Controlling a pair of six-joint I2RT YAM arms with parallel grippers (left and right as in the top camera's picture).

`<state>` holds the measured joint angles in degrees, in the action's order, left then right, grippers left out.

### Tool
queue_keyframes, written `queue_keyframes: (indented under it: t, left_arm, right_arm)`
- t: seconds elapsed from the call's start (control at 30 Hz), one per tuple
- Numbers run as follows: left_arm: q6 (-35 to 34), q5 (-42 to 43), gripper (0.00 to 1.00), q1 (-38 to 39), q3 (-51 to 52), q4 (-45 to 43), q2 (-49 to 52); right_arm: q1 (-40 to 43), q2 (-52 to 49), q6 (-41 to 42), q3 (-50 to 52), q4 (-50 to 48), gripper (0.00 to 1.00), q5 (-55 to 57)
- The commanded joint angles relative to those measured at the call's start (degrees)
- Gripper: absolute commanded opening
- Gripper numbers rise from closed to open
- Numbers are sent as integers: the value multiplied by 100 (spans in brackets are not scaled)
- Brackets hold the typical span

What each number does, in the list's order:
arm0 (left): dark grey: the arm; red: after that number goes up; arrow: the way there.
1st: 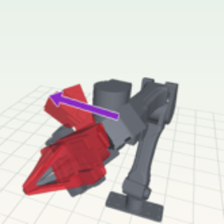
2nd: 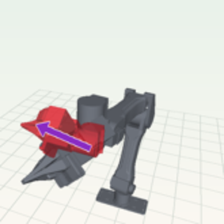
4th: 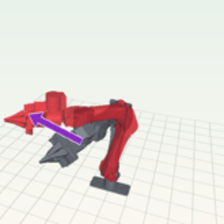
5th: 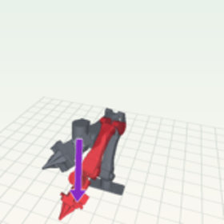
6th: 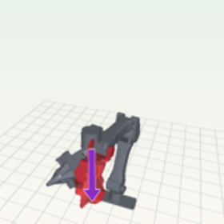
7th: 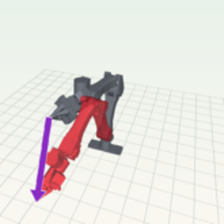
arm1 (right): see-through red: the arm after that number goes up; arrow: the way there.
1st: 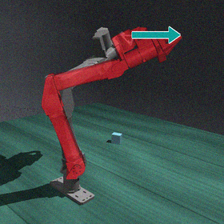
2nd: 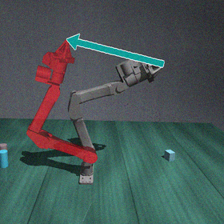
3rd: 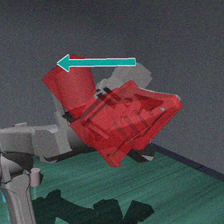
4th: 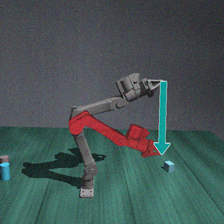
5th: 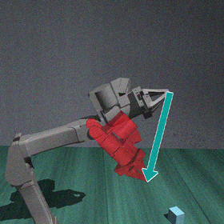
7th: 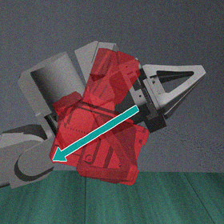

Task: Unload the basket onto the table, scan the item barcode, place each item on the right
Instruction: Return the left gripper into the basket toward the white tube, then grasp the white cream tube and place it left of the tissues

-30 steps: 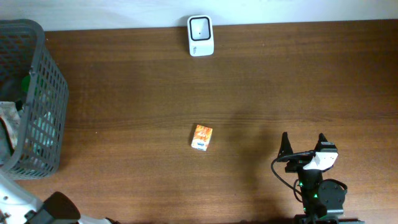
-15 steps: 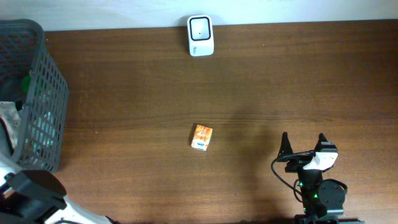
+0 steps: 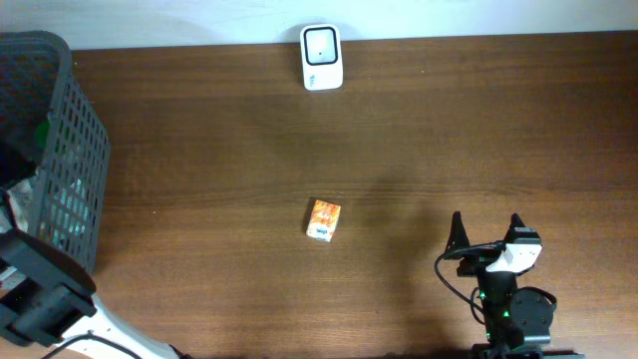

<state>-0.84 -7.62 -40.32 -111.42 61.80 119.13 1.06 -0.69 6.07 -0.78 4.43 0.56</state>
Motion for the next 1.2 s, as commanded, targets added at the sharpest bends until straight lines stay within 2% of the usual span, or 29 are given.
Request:
queue_keyframes:
  t: [0.0,0.13,0.2,0.3,0.37,0.5,0.6,0.73,0.8,1.03,1.17]
  left_arm:
    - [313,-146,68,-44,177,-181,328]
    - [389,-173,59,-160,190,-214,708]
    - [151,-186,60,-297,262,-229,743]
    - [153,243,62,-474,426,-393,752]
    - [155,398,59,-470,756,-680,752]
    - [155,396,43,-470,968,-918,752]
    - [155,391,21,-470,955,-911,748]
    - [151,400,10,-470,702,-658,625]
    - [149,717,7,-470,483,-575,291]
    - [-94,2120,9,-358,-601,-647,-1646]
    - [-111,2597,10,144,-1119,-728,-2752]
  right_arm:
    - [-35,44,35,46,13,98,-9]
    - [-35,44,35,46,13,98,-9]
    - [-35,44,35,46,13,98,-9]
    - [-35,44,35,46,13,98,-9]
    - [-35,44,35,46,15,98,-9]
    - [-35,44,35,46,13,98,-9]
    - [-35,44,35,46,15,98,-9]
    - [-35,44,35,46,13,98,-9]
    - [-35,44,35,46,15,98,-9]
    - [-35,44,35,46,13,98,-9]
    - [-35,44,35,46,13,98,-9]
